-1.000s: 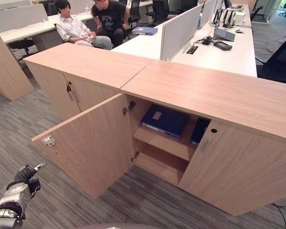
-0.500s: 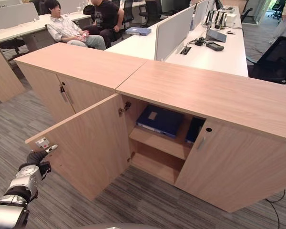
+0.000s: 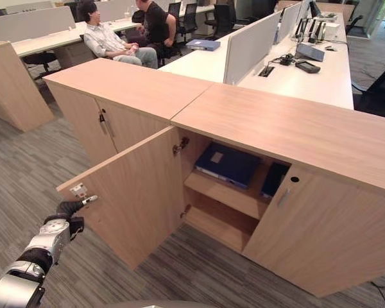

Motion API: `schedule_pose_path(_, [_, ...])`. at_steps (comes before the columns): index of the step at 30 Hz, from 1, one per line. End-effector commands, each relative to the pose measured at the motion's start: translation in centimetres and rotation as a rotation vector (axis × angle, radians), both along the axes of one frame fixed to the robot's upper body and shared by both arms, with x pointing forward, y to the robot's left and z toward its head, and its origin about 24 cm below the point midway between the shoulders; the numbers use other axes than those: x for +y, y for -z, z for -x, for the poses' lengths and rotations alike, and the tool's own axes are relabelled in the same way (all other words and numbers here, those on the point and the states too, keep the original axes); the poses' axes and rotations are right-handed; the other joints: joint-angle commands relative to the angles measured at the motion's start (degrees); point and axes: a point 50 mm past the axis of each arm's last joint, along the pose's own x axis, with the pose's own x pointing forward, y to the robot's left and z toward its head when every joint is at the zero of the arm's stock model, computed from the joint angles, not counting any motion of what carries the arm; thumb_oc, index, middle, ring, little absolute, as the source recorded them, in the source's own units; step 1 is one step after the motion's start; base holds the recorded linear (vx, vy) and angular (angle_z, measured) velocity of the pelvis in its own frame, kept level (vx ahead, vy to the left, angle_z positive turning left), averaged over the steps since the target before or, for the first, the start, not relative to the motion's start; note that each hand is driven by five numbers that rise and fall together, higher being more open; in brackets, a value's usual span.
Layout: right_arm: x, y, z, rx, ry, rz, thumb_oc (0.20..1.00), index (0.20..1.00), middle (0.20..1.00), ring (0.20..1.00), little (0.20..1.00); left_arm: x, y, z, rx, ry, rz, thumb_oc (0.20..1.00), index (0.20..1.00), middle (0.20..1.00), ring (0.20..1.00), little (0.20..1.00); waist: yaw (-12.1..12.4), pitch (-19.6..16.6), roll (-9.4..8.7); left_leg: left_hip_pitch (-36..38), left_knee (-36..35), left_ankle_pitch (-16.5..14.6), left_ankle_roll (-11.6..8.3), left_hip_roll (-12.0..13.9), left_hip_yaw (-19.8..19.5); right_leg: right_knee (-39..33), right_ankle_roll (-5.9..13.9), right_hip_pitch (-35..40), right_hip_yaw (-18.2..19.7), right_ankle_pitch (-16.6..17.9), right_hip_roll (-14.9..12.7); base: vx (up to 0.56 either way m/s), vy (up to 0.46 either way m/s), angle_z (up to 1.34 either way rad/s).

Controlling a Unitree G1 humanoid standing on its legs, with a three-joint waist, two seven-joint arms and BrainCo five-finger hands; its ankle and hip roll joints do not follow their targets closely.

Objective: Put the empty folder in the office cabinet

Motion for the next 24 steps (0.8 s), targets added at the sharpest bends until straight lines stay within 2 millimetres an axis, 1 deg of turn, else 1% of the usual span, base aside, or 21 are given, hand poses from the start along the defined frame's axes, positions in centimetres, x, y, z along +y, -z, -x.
schedule_pose_path(1, [-0.8, -0.4, -0.8, 0.024, 0.000, 0.035, 1.000, 1.000, 1.000, 1.000, 1.000, -11.0, -7.3, -7.5, -0.390, 0.417, 0.147, 1.000, 1.000, 1.000, 1.000, 1.000, -4.87, -0.37, 0.45, 1.54, 0.68, -7.28, 1.94, -3.26, 0.14, 0.39, 2.39, -0.82, -4.48, -2.67, 1.38, -0.01, -0.006, 0.05])
schedule_pose_path(2, [-0.8, -0.4, -0.9, 0.034, -0.016, 0.038, 1.000, 1.000, 1.000, 1.000, 1.000, -12.7, -7.6, -7.0, -0.440, 0.457, 0.264, 1.000, 1.000, 1.000, 1.000, 1.000, -4.77, -0.12, 0.43, 1.57, 0.68, -7.37, 1.95, -3.27, -0.01, 0.39, 2.38, -0.76, -4.65, -2.70, 1.29, -0.01, 0.000, 0.08])
schedule_pose_path(4, [-0.7, -0.4, -0.9, 0.048, -0.038, 0.040, 1.000, 1.000, 1.000, 1.000, 1.000, -14.1, -7.6, -6.1, -0.478, 0.476, 0.408, 1.000, 1.000, 1.000, 1.000, 1.000, -4.67, 0.02, 0.50, 1.55, 0.68, -7.50, 1.93, -3.23, 0.06, 0.39, 2.33, -0.74, -4.75, -2.80, 1.23, -0.01, 0.000, 0.15])
schedule_pose_path(6, [-0.5, -0.3, -1.0, 0.061, -0.069, 0.037, 1.000, 1.000, 1.000, 1.000, 1.000, -16.2, -7.5, -4.8, -0.484, 0.559, 0.515, 1.000, 1.000, 1.000, 1.000, 1.000, -4.57, 0.20, 0.52, 1.49, 0.68, -7.62, 1.96, -3.20, 0.05, 0.39, 2.26, -0.69, -4.82, -2.98, 1.25, 0.00, -0.004, 0.17])
schedule_pose_path(7, [-0.5, -0.4, -1.1, 0.065, -0.080, 0.039, 1.000, 1.000, 1.000, 1.000, 1.000, -17.1, -7.5, -4.1, -0.479, 0.615, 0.552, 1.000, 1.000, 1.000, 1.000, 1.000, -4.55, 0.33, 0.54, 1.49, 0.68, -7.68, 1.95, -3.21, 0.00, 0.39, 2.22, -0.62, -4.87, -3.03, 1.25, 0.00, -0.004, 0.05])
schedule_pose_path(8, [-0.5, -0.4, -1.1, 0.072, -0.096, 0.038, 1.000, 1.000, 1.000, 1.000, 1.000, -18.2, -7.7, -3.3, -0.472, 0.707, 0.582, 1.000, 1.000, 1.000, 1.000, 1.000, -4.52, 0.49, 0.60, 1.49, 0.68, -7.72, 1.96, -3.19, -0.12, 0.39, 2.16, -0.55, -4.96, -3.08, 1.24, 0.00, 0.000, 0.00])
schedule_pose_path(9, [-0.5, -0.4, -1.2, 0.081, -0.113, 0.037, 1.000, 1.000, 1.000, 1.000, 1.000, -18.7, -8.0, -2.6, -0.474, 0.776, 0.604, 1.000, 1.000, 1.000, 1.000, 1.000, -4.47, 0.64, 0.66, 1.52, 0.68, -7.77, 1.96, -3.20, -0.18, 0.39, 2.15, -0.48, -4.99, -3.13, 1.25, 0.00, 0.000, 0.00])
schedule_pose_path(10, [-0.4, -0.4, -1.3, 0.087, -0.131, 0.030, 1.000, 1.000, 1.000, 1.000, 1.000, -19.6, -8.8, -1.9, -0.474, 0.889, 0.621, 1.000, 1.000, 1.000, 1.000, 1.000, -4.44, 0.72, 0.72, 1.54, 0.68, -7.84, 1.96, -3.19, -0.26, 0.39, 2.16, -0.44, -5.02, -3.21, 1.26, 0.00, -0.002, 0.06])
schedule_pose_path(11, [-0.4, -0.4, -1.3, 0.087, -0.131, 0.030, 1.000, 1.000, 1.000, 1.000, 1.000, -19.6, -8.8, -1.9, -0.474, 0.889, 0.621, 1.000, 1.000, 1.000, 1.000, 1.000, -4.44, 0.72, 0.72, 1.54, 0.68, -7.84, 1.96, -3.19, -0.26, 0.39, 2.16, -0.44, -5.02, -3.21, 1.26, 0.01, -0.007, 0.08])
schedule_pose_path(12, [-0.3, -0.3, -1.3, 0.094, -0.153, 0.020, 1.000, 1.000, 1.000, 1.000, 1.000, -20.2, -10.0, -1.0, -0.475, 1.021, 0.633, 1.000, 1.000, 1.000, 1.000, 1.000, -4.36, 0.81, 0.73, 1.67, 0.68, -7.95, 1.95, -3.17, -0.37, 0.39, 2.19, -0.30, -4.98, -3.30, 1.31, 0.02, -0.022, 0.08])
schedule_pose_path(13, [-0.2, -0.3, -1.4, 0.115, -0.194, 0.014, 1.000, 1.000, 1.000, 1.000, 1.000, -20.9, -11.5, 0.5, -0.479, 1.158, 0.712, 1.000, 1.000, 1.000, 1.000, 1.000, -4.06, 0.91, 0.75, 1.72, 0.68, -8.06, 1.94, -3.21, -0.75, 0.39, 2.11, -0.09, -5.00, -3.35, 1.41, 0.00, 0.000, 0.00])
schedule_pose_path(15, [-0.4, -0.5, -1.9, 0.114, -0.215, 0.022, 1.000, 1.000, 1.000, 1.000, 1.000, -21.3, -11.8, 1.6, -0.468, 1.207, 0.787, 1.000, 1.000, 1.000, 1.000, 1.000, -3.82, 1.03, 0.57, 1.84, 0.68, -8.11, 1.96, -3.21, -1.02, 0.39, 2.03, 0.13, -5.05, -3.41, 1.43, 0.02, -0.027, -0.07])
schedule_pose_path(16, [-0.5, -0.5, -2.1, 0.107, -0.220, 0.029, 1.000, 1.000, 1.000, 1.000, 1.000, -21.5, -12.0, 2.1, -0.470, 1.221, 0.826, 1.000, 1.000, 1.000, 1.000, 1.000, -3.68, 1.06, 0.51, 1.89, 0.68, -8.12, 1.96, -3.20, -1.17, 0.39, 1.98, 0.27, -5.09, -3.48, 1.45, 0.00, 0.000, 0.00])
schedule_pose_path(17, [-0.5, -0.5, -2.1, 0.107, -0.220, 0.029, 1.000, 1.000, 1.000, 1.000, 1.000, -21.5, -12.0, 2.1, -0.470, 1.221, 0.826, 1.000, 1.000, 1.000, 1.000, 1.000, -3.69, 1.06, 0.50, 1.90, 0.68, -8.12, 1.96, -3.21, -1.18, 0.39, 1.98, 0.28, -5.10, -3.49, 1.45, 0.00, 0.000, 0.00])
schedule_pose_path(18, [-0.6, -0.6, -2.4, 0.095, -0.225, 0.037, 1.000, 1.000, 1.000, 1.000, 1.000, -22.0, -12.4, 2.8, -0.476, 1.242, 0.885, 1.000, 1.000, 1.000, 1.000, 1.000, -3.44, 1.04, 0.36, 1.99, 0.68, -8.15, 1.99, -3.24, -1.43, 0.39, 1.90, 0.49, -5.19, -3.59, 1.51, 0.00, 0.000, 0.00])
schedule_pose_path(20, [-0.7, -0.7, -2.7, 0.086, -0.231, 0.042, 1.000, 1.000, 1.000, 1.000, 1.000, -22.1, -12.6, 3.1, -0.489, 1.242, 0.906, 1.000, 1.000, 1.000, 1.000, 1.000, -3.18, 1.03, 0.25, 2.10, 0.68, -8.16, 2.01, -3.22, -1.80, 0.39, 1.77, 0.80, -5.38, -3.69, 1.54, 0.01, -0.015, -0.02])
schedule_pose_path(22, [-0.7, -0.6, -2.5, 0.085, -0.231, 0.046, 1.000, 1.000, 1.000, 1.000, 1.000, -21.7, -12.9, 3.1, -0.510, 1.231, 0.892, 1.000, 1.000, 1.000, 1.000, 1.000, -2.99, 1.01, 0.23, 2.21, 0.68, -8.17, 1.97, -3.21, -2.02, 0.39, 1.68, 1.03, -5.58, -3.85, 1.51, 0.00, 0.000, 0.00])
schedule_pose_path(24, [-0.8, -0.7, -2.3, 0.091, -0.232, 0.050, 1.000, 1.000, 1.000, 1.000, 1.000, -21.2, -12.6, 3.2, -0.507, 1.207, 0.881, 1.000, 1.000, 1.000, 1.000, 1.000, -2.75, 0.95, 0.18, 2.39, 0.68, -8.18, 1.94, -3.17, -2.32, 0.39, 1.59, 1.28, -5.87, -4.00, 1.51, 0.00, 0.000, 0.00])
